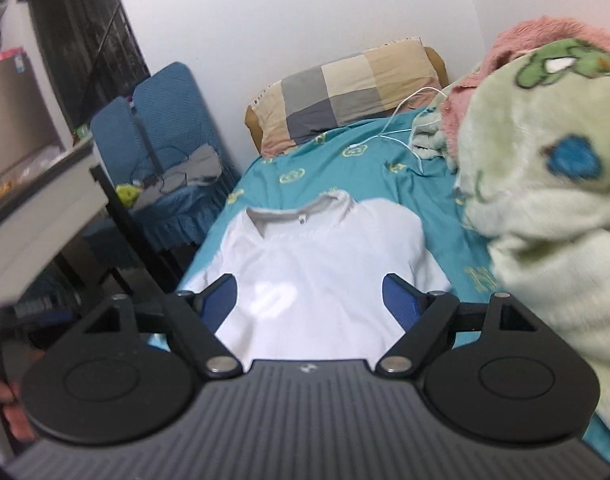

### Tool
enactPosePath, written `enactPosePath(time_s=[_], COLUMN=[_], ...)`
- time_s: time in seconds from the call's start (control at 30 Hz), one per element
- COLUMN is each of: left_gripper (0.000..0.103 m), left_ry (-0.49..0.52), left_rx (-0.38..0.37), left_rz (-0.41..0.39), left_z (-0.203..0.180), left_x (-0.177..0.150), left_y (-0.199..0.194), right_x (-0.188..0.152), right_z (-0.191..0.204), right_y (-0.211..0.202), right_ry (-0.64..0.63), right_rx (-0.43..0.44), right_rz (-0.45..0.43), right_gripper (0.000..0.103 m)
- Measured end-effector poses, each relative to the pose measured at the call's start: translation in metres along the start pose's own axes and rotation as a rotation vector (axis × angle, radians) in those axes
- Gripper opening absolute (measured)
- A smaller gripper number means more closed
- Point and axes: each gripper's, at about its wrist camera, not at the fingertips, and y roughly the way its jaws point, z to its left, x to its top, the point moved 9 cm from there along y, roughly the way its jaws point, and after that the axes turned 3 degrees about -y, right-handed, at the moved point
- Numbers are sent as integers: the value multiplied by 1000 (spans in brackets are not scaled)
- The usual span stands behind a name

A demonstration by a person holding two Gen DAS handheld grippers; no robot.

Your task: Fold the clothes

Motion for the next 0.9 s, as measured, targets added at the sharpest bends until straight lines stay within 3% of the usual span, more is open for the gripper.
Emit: enactPosePath(time_s=[0.2,0.9], left_gripper=[96,95], left_ry=[-61,-134], left_rx=[-25,3], left_rz=[42,94], left_z=[8,11], left_x=[-35,-49], left_y=[-22,10], right_x=[-27,-36], right_z=[-4,-1], right_y=[-19,-8], right_ry=[-8,-36], right_rx=[-18,-30], right_rz=[-9,-18], right_gripper=[82,81])
